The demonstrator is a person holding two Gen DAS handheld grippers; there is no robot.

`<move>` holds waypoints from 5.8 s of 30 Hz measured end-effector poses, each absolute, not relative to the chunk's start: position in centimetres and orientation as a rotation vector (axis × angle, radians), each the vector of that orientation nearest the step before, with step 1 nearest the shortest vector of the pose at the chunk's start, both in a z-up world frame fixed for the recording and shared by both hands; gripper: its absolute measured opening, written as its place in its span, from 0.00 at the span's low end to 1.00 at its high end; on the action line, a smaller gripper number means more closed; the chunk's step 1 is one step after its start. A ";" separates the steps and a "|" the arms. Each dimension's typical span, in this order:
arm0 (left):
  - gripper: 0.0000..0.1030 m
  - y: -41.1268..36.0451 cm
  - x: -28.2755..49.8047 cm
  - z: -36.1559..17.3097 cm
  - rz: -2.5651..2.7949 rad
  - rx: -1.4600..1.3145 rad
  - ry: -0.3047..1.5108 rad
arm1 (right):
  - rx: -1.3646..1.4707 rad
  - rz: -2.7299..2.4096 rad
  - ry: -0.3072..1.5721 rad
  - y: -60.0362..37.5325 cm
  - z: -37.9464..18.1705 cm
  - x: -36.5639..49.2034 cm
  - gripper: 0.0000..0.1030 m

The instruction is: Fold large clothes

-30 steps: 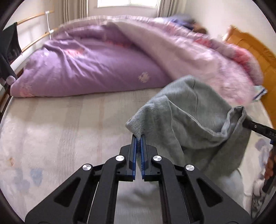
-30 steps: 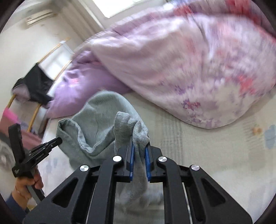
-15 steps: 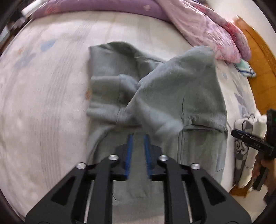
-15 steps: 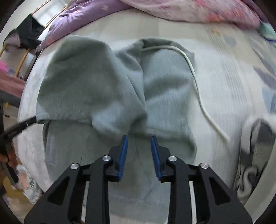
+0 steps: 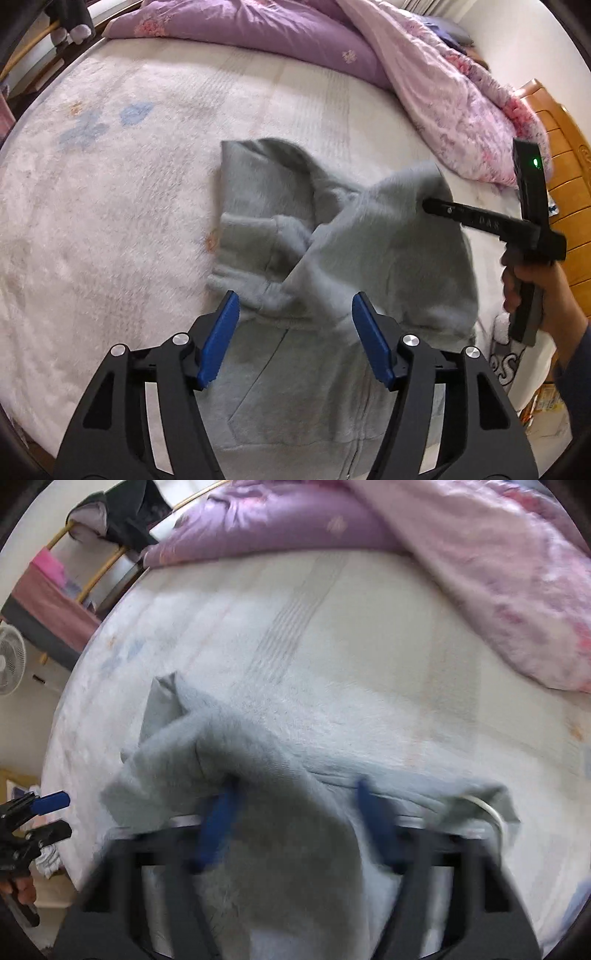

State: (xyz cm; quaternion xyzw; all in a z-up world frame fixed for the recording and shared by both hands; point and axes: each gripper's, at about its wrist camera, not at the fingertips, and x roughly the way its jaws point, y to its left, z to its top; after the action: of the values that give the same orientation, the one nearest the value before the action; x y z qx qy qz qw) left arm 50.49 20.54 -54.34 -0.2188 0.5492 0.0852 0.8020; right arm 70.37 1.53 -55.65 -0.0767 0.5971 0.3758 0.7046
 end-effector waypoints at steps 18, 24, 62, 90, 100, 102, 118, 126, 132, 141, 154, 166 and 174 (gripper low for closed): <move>0.72 17.5 50.3 -54.9 0.152 -0.570 1.240 | -0.394 0.780 1.559 -6.1 -58.4 48.9 0.27; 0.72 12.6 50.3 -59.7 0.073 -0.561 1.380 | -0.201 0.712 1.559 -9.0 -55.8 49.3 0.54; 0.38 26.4 70.3 -66.0 0.303 -0.809 1.492 | 0.663 0.068 1.630 -7.1 -63.0 77.4 0.18; 0.05 19.3 41.2 -57.0 0.148 -0.919 1.448 | 0.609 0.255 1.668 -13.0 -50.5 50.4 0.03; 0.18 17.4 35.5 -66.2 0.217 -0.895 1.579 | 0.514 0.097 1.815 -13.6 -61.3 45.6 0.04; 0.21 17.1 35.7 -67.0 0.233 -0.899 1.576 | 0.497 0.085 1.816 -13.3 -63.1 45.8 0.05; 0.70 20.5 34.1 -60.2 0.316 -0.891 1.506 | 0.270 0.166 1.802 -13.1 -56.7 48.4 0.15; 0.70 18.7 39.2 -57.4 0.224 -0.700 1.417 | 0.098 0.235 1.627 -12.5 -51.7 51.0 0.14; 0.70 19.5 44.6 -61.8 0.221 -0.599 1.475 | 0.004 0.259 1.553 -9.2 -55.9 56.9 0.03; 0.77 21.8 46.5 -66.8 0.175 -0.662 1.578 | 0.026 0.240 1.689 -10.4 -64.1 60.4 0.00; 0.77 28.5 39.1 -62.1 0.234 -0.960 1.375 | 0.000 0.493 1.615 4.9 -54.6 56.8 0.05; 0.78 28.3 31.5 -67.0 0.252 -1.157 1.487 | -0.034 0.304 1.715 5.3 -62.2 57.6 0.00; 0.82 27.6 32.0 -68.0 0.160 -1.124 1.520 | 0.065 0.265 1.819 1.5 -60.4 50.1 0.04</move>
State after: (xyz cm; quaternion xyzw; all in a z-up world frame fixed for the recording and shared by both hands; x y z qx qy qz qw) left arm 32.04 27.61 -68.02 -0.4816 0.6510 0.0683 0.5827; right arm 50.14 1.54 -60.43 0.0282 0.7865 0.1146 0.6062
